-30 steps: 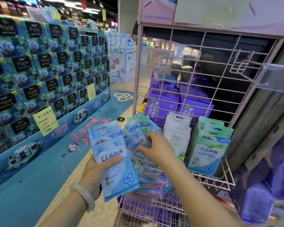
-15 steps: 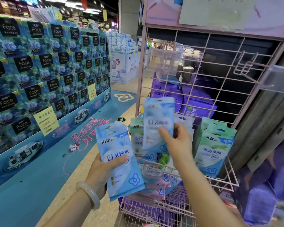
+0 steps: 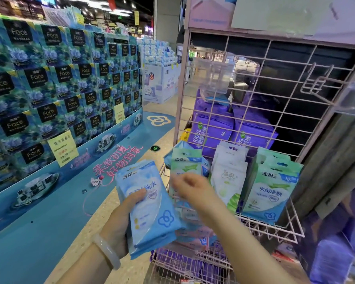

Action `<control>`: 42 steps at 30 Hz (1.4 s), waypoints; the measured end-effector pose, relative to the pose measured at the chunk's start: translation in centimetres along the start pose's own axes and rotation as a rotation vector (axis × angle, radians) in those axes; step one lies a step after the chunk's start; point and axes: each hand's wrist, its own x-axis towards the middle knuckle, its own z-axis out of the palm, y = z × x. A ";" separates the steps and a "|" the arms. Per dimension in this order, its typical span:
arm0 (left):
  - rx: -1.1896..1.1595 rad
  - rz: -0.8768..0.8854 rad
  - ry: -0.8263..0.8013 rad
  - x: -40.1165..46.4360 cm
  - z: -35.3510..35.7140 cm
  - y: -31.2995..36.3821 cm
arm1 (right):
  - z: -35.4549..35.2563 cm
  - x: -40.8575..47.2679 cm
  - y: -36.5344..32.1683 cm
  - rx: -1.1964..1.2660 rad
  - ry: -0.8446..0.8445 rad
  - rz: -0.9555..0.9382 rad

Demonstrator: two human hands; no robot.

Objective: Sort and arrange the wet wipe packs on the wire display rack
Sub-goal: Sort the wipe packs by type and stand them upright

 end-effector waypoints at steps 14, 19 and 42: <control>-0.002 0.052 0.014 0.1 -0.3 0.4 | -1.0 4.9 2.9 -0.515 0.263 -0.034; 0.006 0.053 0.000 1.1 0.4 0.7 | -4.6 1.4 1.0 -0.096 0.461 -0.304; 0.113 0.014 -0.053 2.6 3.4 1.4 | -10.6 -3.2 2.2 -0.707 0.520 -0.489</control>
